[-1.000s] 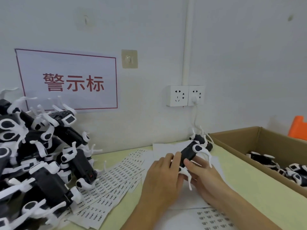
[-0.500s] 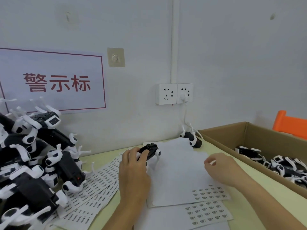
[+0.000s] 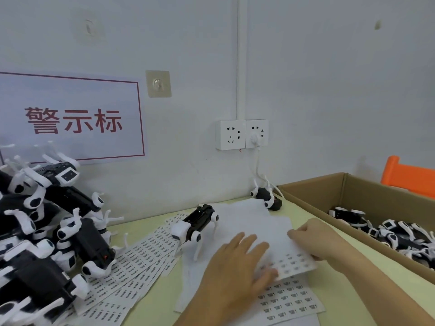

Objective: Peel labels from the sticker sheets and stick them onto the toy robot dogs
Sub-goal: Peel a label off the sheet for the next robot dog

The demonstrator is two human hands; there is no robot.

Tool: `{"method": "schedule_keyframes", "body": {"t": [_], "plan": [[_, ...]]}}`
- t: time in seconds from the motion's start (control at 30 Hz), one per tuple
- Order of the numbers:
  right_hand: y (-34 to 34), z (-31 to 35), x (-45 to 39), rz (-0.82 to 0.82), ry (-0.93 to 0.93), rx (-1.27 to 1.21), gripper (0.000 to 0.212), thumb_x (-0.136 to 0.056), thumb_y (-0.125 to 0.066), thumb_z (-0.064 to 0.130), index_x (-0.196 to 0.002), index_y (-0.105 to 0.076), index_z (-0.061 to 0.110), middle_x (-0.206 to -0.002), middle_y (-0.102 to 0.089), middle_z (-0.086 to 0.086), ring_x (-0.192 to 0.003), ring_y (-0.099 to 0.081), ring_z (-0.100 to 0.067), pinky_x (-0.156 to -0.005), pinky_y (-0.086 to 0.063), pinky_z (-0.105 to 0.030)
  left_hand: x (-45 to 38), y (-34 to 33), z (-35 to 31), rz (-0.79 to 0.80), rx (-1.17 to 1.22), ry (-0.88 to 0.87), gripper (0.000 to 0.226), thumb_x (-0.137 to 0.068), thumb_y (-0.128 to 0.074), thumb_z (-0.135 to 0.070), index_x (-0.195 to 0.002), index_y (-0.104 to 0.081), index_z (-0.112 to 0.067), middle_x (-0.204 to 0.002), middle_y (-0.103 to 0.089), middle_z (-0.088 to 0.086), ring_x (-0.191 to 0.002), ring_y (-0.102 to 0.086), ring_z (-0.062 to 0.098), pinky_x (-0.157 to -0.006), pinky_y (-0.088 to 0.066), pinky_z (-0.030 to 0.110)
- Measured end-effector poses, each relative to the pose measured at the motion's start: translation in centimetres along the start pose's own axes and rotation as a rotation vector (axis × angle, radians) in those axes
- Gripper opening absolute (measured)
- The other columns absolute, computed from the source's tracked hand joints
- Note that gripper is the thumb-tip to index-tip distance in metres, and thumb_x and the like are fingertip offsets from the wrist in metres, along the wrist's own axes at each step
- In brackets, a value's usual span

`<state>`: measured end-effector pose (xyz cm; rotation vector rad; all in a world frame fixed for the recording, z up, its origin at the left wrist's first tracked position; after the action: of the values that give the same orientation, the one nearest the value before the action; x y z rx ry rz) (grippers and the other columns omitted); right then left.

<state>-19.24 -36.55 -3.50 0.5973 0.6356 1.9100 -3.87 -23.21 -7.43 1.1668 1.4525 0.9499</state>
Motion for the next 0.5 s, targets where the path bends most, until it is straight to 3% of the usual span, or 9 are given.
{"method": "schedule_keyframes", "body": {"t": [0.1,0.17,0.33,0.4,0.5], "plan": [[-0.2,0.6,0.8,0.22,-0.027,-0.221,0.024,-0.097,-0.058,0.02,-0.098,-0.065,-0.003,-0.084,-0.077,-0.011,-0.073,-0.075,-0.023,-0.06,-0.056,-0.028,0.3,-0.6,1.0,0.068,0.041,0.125,0.071,-0.085,-0.029,-0.081,-0.143,-0.034,-0.04,-0.156,-0.03,-0.009,-0.146,-0.021,0.015,-0.113,-0.022,0.038],[-0.4,0.6,1.1,0.328,-0.022,-0.218,0.021,-0.096,-0.061,0.015,-0.103,-0.066,-0.004,-0.091,-0.078,-0.013,-0.081,-0.076,-0.024,-0.067,-0.058,-0.03,0.5,-0.3,1.3,0.047,0.015,0.144,0.076,-0.081,-0.028,-0.085,-0.138,-0.038,-0.036,-0.146,-0.039,-0.008,-0.137,-0.031,0.015,-0.107,-0.025,0.036],[-0.4,0.1,1.0,0.47,-0.026,-0.288,0.025,-0.092,-0.062,-0.003,-0.114,-0.062,-0.016,-0.105,-0.074,-0.023,-0.1,-0.072,-0.034,-0.088,-0.059,-0.04,0.7,-0.1,1.9,0.06,0.02,0.193,0.088,-0.071,-0.021,-0.091,-0.139,-0.038,-0.037,-0.144,-0.04,-0.01,-0.135,-0.032,0.013,-0.108,-0.023,0.035],[-0.4,-0.1,1.0,0.535,-0.029,-0.303,0.025,-0.091,-0.064,-0.004,-0.112,-0.064,-0.017,-0.104,-0.074,-0.022,-0.096,-0.074,-0.031,-0.088,-0.058,-0.039,0.7,0.0,2.2,0.055,0.01,0.206,0.091,-0.068,-0.017,-0.093,-0.137,-0.037,-0.038,-0.142,-0.041,-0.011,-0.134,-0.033,0.013,-0.108,-0.024,0.036],[-0.4,-0.3,1.2,0.573,-0.026,-0.26,0.014,-0.089,-0.068,-0.002,-0.1,-0.07,-0.01,-0.084,-0.076,-0.013,-0.068,-0.071,-0.017,-0.072,-0.058,-0.031,0.7,0.0,2.5,0.044,0.001,0.218,0.092,-0.067,-0.015,-0.095,-0.134,-0.039,-0.036,-0.136,-0.043,-0.012,-0.13,-0.035,0.013,-0.107,-0.027,0.035]]}}
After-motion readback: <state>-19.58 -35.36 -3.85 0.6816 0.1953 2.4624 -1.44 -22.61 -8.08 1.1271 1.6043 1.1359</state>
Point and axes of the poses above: each hand's wrist, its own x-axis away from the middle knuckle, its own y-axis out of the back of the hand, z = x × y, the point moved 3 cm from there along -x, towards the middle knuckle
